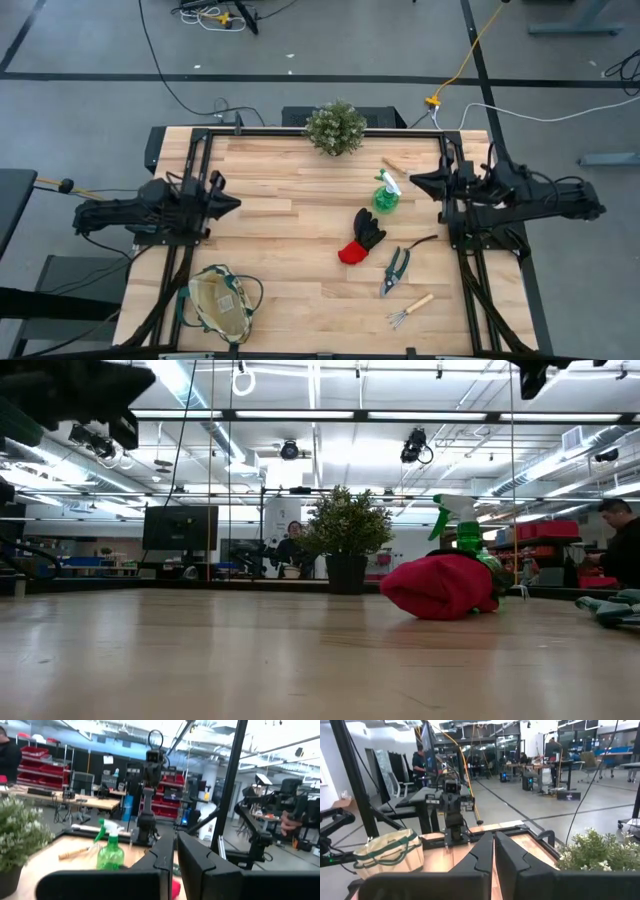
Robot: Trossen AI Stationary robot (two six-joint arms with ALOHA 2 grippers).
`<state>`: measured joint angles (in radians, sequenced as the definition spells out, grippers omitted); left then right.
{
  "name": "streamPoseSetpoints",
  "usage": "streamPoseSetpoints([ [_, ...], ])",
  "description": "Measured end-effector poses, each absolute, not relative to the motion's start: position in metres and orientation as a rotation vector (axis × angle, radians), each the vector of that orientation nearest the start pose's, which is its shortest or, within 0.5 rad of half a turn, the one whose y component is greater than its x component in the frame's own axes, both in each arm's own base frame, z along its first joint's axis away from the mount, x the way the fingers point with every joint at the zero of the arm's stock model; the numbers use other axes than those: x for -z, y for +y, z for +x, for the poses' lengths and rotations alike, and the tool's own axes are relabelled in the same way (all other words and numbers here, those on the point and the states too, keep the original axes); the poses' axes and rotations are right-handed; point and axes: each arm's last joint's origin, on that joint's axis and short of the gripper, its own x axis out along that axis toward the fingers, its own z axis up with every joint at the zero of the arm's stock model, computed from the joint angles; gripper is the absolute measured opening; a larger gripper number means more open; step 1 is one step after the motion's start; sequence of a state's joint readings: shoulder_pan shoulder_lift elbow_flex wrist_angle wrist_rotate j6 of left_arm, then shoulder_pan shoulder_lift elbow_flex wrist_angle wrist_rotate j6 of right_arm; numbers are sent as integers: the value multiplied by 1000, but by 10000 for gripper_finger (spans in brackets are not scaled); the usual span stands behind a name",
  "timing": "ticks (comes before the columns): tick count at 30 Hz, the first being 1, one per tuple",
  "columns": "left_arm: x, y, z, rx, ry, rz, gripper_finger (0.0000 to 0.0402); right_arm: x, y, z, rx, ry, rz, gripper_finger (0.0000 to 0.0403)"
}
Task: Pick & Place Garden tools in Gardening bag
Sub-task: Put the green spray bottle into the gardening bag
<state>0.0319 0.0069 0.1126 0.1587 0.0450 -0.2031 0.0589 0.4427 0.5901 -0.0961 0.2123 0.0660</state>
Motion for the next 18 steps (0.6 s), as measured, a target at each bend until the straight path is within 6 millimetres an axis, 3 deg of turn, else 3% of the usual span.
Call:
streamPoseSetpoints([
  [8, -243, 1, 85, 37, -218, -206, 22, -336, 0, 111, 181, -40, 72, 22],
  [12, -260, 2, 89, 25, -185, -210, 6, -344, -1, 109, 196, -24, 69, 22],
  [18, -289, 2, 99, 11, -153, -211, 14, -351, -1, 108, 196, 2, 65, 22],
])
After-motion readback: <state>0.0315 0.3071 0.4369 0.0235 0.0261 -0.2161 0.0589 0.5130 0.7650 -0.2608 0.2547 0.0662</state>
